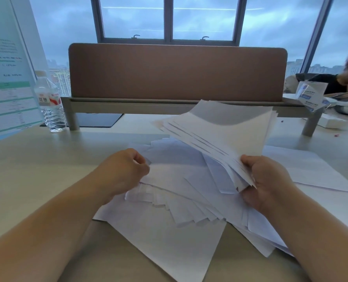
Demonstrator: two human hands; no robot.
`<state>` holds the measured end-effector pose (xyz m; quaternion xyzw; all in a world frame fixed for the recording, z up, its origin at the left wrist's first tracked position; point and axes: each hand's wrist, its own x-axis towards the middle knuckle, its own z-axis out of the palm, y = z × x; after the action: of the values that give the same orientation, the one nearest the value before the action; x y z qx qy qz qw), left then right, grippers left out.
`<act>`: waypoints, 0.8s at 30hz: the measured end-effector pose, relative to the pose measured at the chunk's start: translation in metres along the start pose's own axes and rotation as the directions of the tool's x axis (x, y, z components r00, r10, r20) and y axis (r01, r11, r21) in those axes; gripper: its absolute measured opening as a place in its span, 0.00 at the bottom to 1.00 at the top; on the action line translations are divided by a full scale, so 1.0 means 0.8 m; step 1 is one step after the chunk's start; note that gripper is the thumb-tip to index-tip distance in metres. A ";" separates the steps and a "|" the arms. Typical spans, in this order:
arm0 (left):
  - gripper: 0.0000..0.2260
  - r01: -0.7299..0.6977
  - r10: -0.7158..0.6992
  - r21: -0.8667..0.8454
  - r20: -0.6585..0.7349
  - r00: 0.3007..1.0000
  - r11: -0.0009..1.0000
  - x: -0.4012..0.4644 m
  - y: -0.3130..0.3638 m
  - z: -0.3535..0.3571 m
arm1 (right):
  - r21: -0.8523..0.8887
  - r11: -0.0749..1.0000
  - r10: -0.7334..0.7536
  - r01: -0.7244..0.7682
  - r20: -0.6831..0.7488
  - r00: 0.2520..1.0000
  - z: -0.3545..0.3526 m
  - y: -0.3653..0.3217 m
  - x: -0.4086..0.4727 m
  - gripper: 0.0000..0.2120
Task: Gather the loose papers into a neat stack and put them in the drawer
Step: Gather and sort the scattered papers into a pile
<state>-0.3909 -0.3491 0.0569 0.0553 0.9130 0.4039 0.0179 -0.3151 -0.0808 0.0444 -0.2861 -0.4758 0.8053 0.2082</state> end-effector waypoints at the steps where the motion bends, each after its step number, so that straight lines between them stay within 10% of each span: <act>1: 0.05 0.014 -0.014 0.004 0.018 1.000 1.000 -0.002 0.001 -0.001 | -0.002 1.000 -0.004 0.004 0.006 1.000 0.000 0.001 0.000 0.13; 6: 0.22 0.035 -0.062 0.219 0.114 0.992 0.975 -0.009 0.003 -0.001 | -0.001 1.000 -0.012 0.012 0.024 1.000 0.001 0.003 -0.006 0.11; 24: 0.31 -0.154 0.110 0.479 0.119 0.987 0.864 -0.005 -0.005 0.007 | -0.050 0.997 -0.053 0.057 0.076 0.996 0.004 0.009 -0.001 0.12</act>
<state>-0.3869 -0.3479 0.0503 0.1379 0.9775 0.1586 0.0156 -0.3167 -0.0867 0.0391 -0.2478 -0.5116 0.7968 0.2048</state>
